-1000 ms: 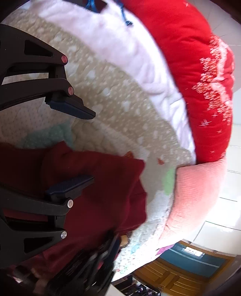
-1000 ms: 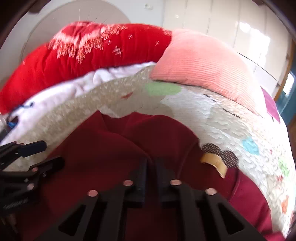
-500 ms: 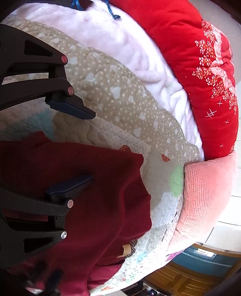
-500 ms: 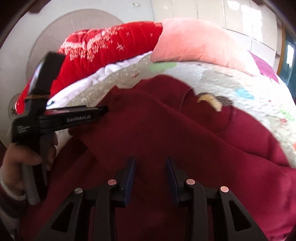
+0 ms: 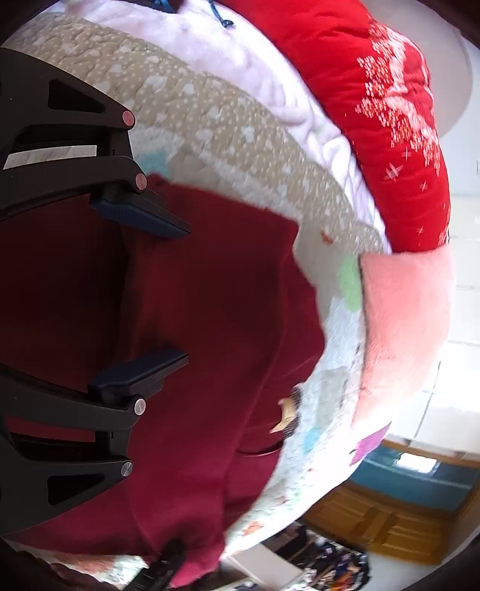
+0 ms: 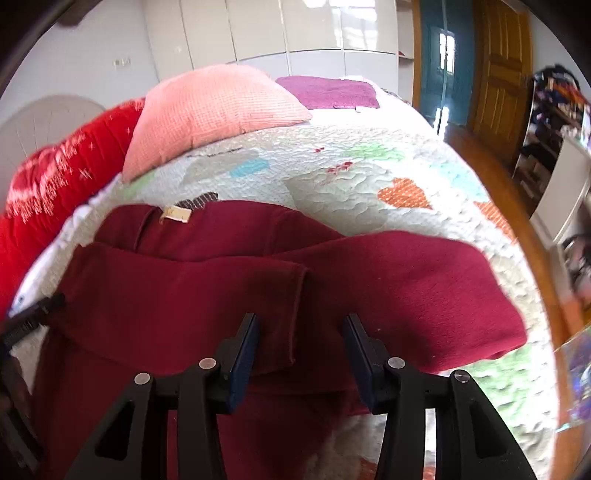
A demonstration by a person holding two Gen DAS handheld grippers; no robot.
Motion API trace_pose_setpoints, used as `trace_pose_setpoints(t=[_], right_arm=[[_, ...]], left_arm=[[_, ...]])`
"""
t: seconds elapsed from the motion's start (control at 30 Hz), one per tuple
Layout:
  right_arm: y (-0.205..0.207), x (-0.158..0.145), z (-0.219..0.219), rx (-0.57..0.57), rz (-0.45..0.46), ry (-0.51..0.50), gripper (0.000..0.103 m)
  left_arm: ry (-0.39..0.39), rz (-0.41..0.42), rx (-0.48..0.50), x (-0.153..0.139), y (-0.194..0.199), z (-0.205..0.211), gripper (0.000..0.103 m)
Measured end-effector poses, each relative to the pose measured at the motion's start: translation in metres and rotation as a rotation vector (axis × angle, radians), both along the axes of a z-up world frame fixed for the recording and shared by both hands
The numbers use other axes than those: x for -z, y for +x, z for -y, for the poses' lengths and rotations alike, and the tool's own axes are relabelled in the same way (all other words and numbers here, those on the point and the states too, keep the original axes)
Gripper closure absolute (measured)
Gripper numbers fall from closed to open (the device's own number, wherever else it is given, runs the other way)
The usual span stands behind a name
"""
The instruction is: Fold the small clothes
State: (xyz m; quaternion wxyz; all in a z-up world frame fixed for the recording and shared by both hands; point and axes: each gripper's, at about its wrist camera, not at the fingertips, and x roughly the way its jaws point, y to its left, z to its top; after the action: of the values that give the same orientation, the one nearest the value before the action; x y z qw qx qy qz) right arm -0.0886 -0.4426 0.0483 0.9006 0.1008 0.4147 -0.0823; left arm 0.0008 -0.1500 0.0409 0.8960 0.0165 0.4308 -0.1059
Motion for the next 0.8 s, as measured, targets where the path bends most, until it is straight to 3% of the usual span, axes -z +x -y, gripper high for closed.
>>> trace_pose_setpoints(t=[0.03,0.07,0.13,0.27,0.33,0.4,0.43,0.47,0.53,0.63,0.8], right_arm=[[-0.001,0.0,-0.001,-0.029,0.011,0.019,0.066],[-0.001,-0.001,-0.003,-0.06,0.014,0.029,0.084],[0.004,-0.005,-0.013,-0.078,0.017,-0.033,0.093],[0.015,-0.001,-0.004,-0.013,-0.003,-0.081,0.095],[0.019,0.01,0.003,-0.021,-0.032,-0.04,0.095],[0.009,0.006,0.013,-0.012,0.011,0.043,0.094],[0.005,0.004,0.016,-0.004,0.02,0.066,0.087],[-0.004,-0.002,0.021,0.012,0.036,0.095,0.073],[-0.017,-0.009,0.022,0.005,0.062,0.11,0.061],[-0.031,-0.011,0.014,-0.031,0.049,0.09,0.061],[-0.021,-0.004,0.016,-0.054,0.053,0.145,0.061]], left_arm=[[0.02,-0.004,0.009,0.002,-0.001,0.004,0.041],[0.038,-0.003,0.01,0.003,-0.002,0.007,0.041],[0.038,0.002,0.006,0.001,-0.004,0.008,0.041],[-0.004,0.007,0.01,-0.005,-0.012,0.01,0.041],[-0.015,0.019,0.033,-0.01,-0.018,0.017,0.041],[-0.028,0.034,0.061,-0.016,-0.025,0.024,0.041],[-0.037,0.041,0.081,-0.018,-0.029,0.029,0.041],[-0.041,0.043,0.099,-0.019,-0.031,0.034,0.041],[-0.042,0.037,0.154,-0.019,-0.035,0.049,0.041],[-0.032,0.022,0.229,-0.014,-0.041,0.07,0.041],[-0.036,0.004,0.309,-0.008,-0.047,0.097,0.041]])
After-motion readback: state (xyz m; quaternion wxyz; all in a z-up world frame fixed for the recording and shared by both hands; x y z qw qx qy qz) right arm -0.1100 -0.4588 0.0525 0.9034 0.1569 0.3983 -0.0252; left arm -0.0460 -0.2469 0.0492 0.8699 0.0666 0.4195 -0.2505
